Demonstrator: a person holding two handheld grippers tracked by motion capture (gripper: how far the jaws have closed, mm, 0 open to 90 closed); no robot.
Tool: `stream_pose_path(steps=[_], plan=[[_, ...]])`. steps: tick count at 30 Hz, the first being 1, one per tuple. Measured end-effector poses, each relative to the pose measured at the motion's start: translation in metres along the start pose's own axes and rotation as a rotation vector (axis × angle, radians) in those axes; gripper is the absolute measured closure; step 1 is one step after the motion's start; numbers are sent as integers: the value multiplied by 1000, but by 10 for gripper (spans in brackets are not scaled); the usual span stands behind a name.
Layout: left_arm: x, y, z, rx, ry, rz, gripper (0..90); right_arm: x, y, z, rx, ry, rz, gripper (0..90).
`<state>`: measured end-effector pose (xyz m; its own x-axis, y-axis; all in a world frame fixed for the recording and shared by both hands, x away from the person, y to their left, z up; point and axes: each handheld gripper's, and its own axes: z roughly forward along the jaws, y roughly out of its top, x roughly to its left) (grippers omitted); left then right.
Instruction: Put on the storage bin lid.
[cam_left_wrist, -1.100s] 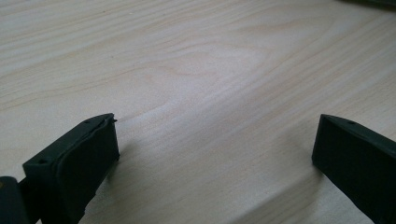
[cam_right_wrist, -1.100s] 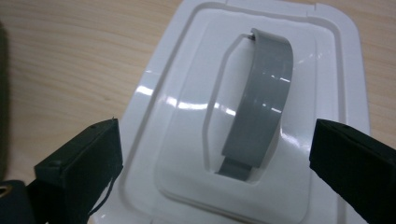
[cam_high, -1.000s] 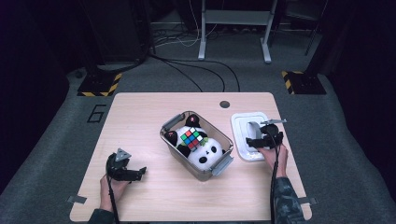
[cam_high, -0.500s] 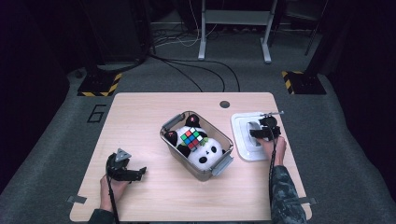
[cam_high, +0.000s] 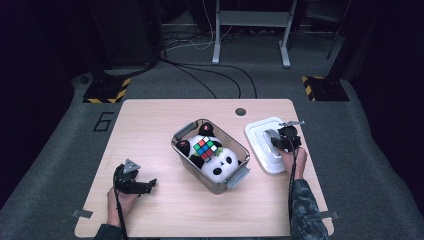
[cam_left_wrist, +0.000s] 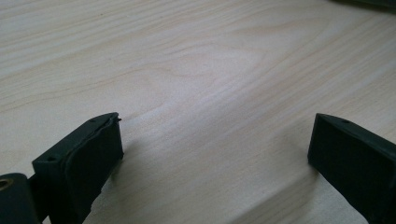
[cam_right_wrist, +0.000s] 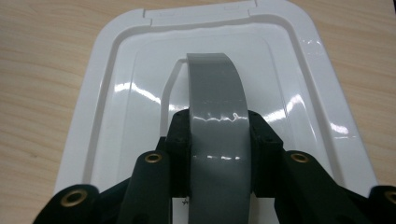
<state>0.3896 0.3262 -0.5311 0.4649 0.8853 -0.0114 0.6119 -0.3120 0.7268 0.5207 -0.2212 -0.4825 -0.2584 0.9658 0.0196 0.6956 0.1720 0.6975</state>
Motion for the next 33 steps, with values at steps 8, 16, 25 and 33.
stream_pose_path(steps=[8,16,25,33], plan=[[0,0,-1,4,-1,0,34,10,12,-30,-42,17,-25,664],[0,-1,-2,2,5,3,40,19,24,-53,-61,32,-43,664],[0,-1,-2,2,5,3,40,29,41,-79,-101,26,-86,664],[0,-1,-2,2,5,2,41,40,53,-102,-136,52,-101,664]])
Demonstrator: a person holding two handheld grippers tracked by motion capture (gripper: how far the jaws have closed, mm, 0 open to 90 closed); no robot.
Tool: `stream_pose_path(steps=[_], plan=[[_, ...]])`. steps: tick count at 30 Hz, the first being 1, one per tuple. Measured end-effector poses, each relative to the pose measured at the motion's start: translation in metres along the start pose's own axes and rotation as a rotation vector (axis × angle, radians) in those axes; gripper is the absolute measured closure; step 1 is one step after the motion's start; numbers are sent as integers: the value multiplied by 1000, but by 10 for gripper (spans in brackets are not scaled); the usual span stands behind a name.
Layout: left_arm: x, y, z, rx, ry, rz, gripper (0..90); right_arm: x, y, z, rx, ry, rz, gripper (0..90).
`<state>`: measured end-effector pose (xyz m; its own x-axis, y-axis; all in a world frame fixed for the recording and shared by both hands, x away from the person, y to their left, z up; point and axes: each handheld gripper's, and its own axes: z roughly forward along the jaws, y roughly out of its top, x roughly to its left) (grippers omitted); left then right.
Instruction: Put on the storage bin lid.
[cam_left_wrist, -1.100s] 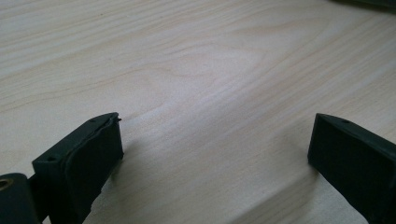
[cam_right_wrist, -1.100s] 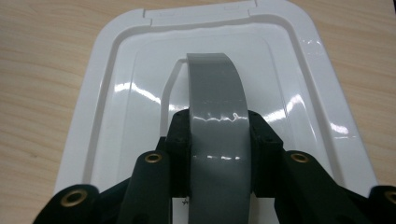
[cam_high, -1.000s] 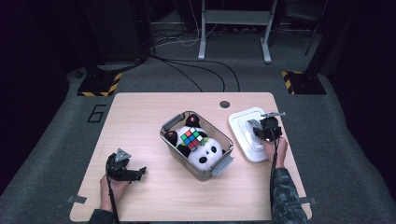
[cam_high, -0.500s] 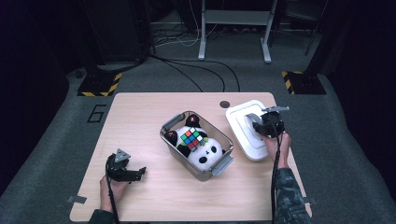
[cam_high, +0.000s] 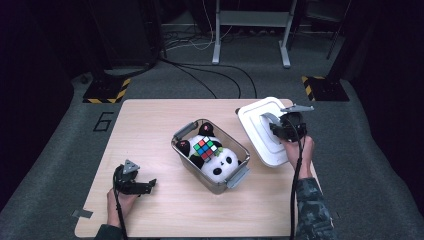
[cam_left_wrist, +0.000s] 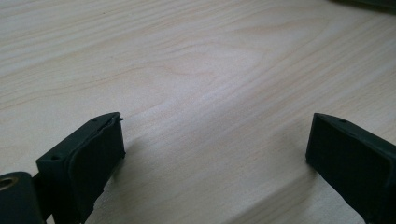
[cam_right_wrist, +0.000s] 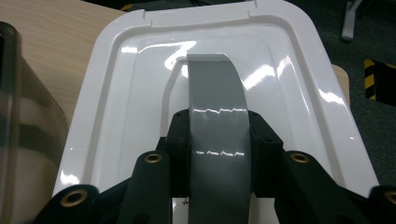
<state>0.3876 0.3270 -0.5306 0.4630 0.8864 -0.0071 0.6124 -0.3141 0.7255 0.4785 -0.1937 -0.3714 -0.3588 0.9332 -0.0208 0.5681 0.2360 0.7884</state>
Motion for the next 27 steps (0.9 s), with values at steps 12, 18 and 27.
stream_pose_path(steps=[12,18,27], plan=[[0,0,0,0,1,-2,43,34,23,-22,-45,59,-50,664],[0,0,0,-1,1,-2,42,56,33,-28,-63,101,-83,664],[0,0,0,-1,1,-3,43,85,44,-27,-72,181,-113,664]])
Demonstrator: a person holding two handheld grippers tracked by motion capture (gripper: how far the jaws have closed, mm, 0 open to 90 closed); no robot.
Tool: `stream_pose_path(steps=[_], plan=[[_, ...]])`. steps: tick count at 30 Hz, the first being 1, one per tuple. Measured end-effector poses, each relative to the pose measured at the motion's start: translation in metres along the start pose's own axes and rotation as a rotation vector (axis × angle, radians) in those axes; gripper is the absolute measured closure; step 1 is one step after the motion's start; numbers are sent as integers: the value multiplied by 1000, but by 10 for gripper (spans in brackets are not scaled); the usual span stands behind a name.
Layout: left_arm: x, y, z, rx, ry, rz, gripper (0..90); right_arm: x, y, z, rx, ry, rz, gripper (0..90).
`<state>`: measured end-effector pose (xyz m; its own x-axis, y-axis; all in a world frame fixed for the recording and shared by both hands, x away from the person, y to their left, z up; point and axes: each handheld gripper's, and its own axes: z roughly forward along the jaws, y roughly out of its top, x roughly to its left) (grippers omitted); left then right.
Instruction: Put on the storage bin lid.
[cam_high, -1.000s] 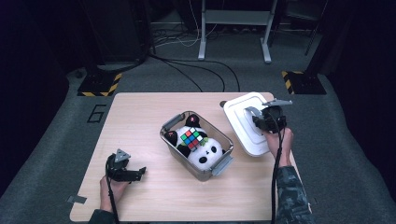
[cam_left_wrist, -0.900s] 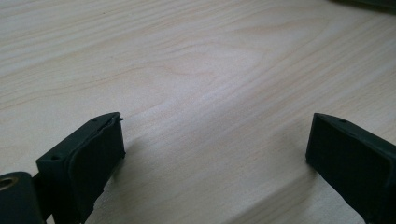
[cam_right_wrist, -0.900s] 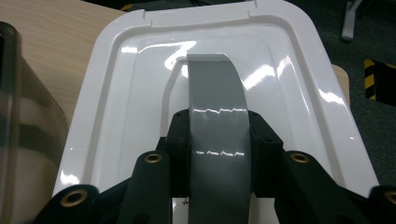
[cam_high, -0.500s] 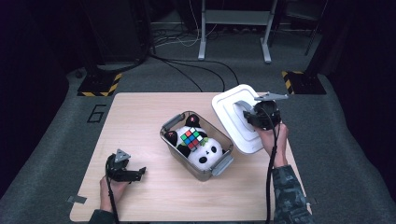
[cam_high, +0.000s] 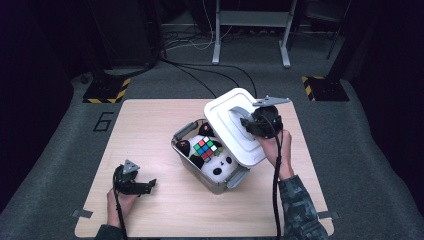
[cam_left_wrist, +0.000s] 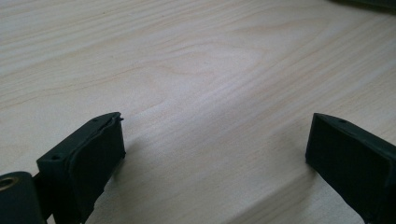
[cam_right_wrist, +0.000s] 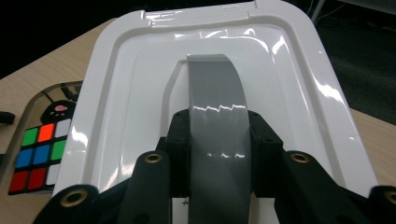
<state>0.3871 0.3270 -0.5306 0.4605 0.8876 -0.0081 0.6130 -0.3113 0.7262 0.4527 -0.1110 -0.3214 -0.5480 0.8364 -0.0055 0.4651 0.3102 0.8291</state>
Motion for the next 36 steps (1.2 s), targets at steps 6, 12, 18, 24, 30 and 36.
stream_pose_path(steps=[6,12,18,24,30,36], plan=[[0,0,0,-6,4,1,44,16,5,8,3,48,-13,664],[0,0,0,-5,4,2,44,29,6,15,5,88,-28,663],[0,0,0,-2,3,6,45,41,6,21,11,123,-22,663],[0,0,0,-4,4,3,46,51,4,29,17,163,-29,663],[0,0,0,-4,4,3,48,63,3,35,37,182,-37,663],[0,0,0,-5,4,3,50,71,0,38,55,164,-52,662]])
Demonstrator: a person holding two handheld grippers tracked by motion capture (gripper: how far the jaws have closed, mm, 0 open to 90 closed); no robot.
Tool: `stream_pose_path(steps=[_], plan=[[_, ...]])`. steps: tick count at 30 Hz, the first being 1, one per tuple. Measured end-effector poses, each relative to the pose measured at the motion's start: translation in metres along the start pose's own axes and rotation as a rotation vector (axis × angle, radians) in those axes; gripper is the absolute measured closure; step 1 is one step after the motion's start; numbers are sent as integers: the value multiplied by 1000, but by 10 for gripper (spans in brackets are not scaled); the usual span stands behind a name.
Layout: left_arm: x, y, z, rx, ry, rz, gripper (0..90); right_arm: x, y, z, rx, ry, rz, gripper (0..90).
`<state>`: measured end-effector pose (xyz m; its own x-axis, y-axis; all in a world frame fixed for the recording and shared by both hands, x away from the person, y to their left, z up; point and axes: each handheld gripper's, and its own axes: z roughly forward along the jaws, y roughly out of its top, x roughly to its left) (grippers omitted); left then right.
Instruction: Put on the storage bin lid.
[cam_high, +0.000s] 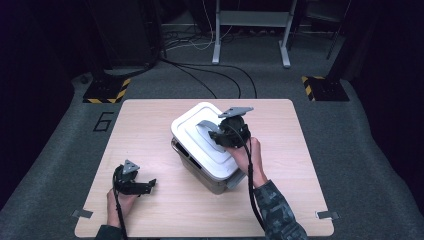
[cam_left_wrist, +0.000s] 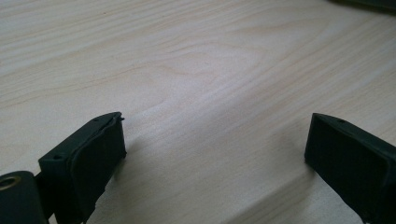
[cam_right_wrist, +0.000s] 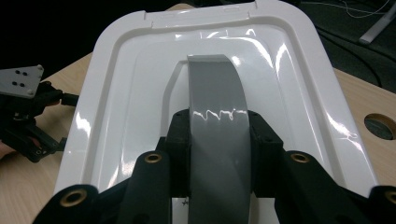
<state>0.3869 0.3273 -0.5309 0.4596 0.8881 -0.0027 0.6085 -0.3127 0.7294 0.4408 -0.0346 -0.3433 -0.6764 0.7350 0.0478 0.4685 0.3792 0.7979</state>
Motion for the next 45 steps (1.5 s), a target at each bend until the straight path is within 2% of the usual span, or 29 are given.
stream_pose_path(steps=[3,5,11,12,14,16,18,19,22,27,29,30,32,35,38,40,41,45], plan=[[0,0,-1,13,-5,2,50,2,-1,2,9,0,-14,663],[0,0,-1,12,-5,2,51,4,-2,4,26,-20,-21,663],[0,0,0,-3,-1,-4,52,5,-7,8,37,-46,-34,666],[-1,0,0,-2,-1,-4,52,5,-8,9,42,-45,-18,666],[0,0,-1,7,-5,-2,52,4,-12,12,54,-13,-9,667],[-1,0,0,-1,-2,-5,52,5,-15,13,49,-29,-27,667],[-1,0,0,-3,0,-4,52,5,-15,13,44,-28,-7,667],[0,0,0,1,-1,-3,52,4,-16,14,43,-31,-18,667],[0,0,-1,7,-5,-2,52,4,-20,14,44,-61,-11,671],[0,0,0,3,-2,-3,53,5,-21,12,27,-65,-25,666],[-1,0,0,-3,0,-4,53,6,-20,13,22,-76,-25,610],[-1,0,0,-2,0,-4,53,6,-20,12,27,-83,-43,579],[-1,0,0,-3,0,-4,53,7,-19,12,31,-104,-36,533],[0,0,0,-3,-1,-4,53,5,-18,12,36,-105,-26,454],[-1,0,0,-2,-1,-4,53,3,-19,11,40,-98,-8,426],[0,0,0,-4,-1,-4,53,0,-19,11,37,-90,-14,402],[0,0,0,-3,-1,-4,53,1,-18,11,39,-92,2,392],[0,0,0,-3,-1,-4,53,-1,-18,10,34,-79,-3,359]])
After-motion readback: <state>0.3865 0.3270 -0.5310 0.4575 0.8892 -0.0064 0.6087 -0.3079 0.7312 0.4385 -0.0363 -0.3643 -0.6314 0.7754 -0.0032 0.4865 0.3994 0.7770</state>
